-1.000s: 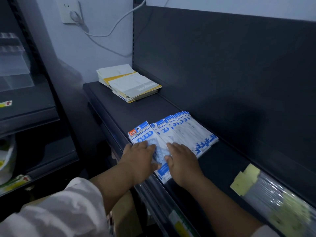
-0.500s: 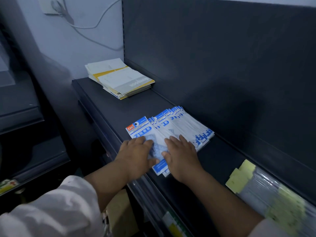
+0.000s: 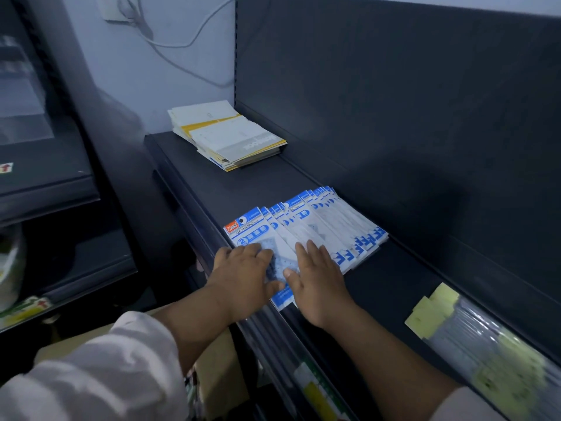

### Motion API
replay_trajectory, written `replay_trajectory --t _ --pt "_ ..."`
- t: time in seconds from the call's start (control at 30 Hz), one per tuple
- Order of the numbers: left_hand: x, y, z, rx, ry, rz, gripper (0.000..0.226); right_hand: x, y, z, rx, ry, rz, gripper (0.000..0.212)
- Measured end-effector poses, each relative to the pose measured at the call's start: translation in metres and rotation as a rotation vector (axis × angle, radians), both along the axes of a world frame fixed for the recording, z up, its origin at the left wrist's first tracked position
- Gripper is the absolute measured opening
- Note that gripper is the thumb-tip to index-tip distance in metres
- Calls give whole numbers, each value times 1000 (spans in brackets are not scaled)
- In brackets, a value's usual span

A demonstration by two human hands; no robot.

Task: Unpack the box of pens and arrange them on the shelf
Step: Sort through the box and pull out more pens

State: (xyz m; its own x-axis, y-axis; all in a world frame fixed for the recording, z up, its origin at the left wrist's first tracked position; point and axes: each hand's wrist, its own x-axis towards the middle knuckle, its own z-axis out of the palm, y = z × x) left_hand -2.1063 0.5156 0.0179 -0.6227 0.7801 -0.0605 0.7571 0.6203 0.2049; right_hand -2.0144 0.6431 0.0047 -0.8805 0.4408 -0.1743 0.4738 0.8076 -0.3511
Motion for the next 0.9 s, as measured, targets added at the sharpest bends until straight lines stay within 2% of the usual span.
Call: replay_trajectory --t 0.17,0.33,0.53,0.7,0.9 --pt "-1 -8 3 30 -6 15 65 -1 -6 4 8 42 -27 61" --pt "-9 -34 8 51 12 72 67 -7 -23 18 190 41 9 56" --pt "-27 -99 9 9 21 171 67 -28 -75 27 294 126 187 51" --pt "-40 -173 0 -48 -15 296 67 -45 -126 14 232 214 329 55" --pt "-48 -257 -32 -143 -103 418 69 -61 -189 -19 101 72 464 60"
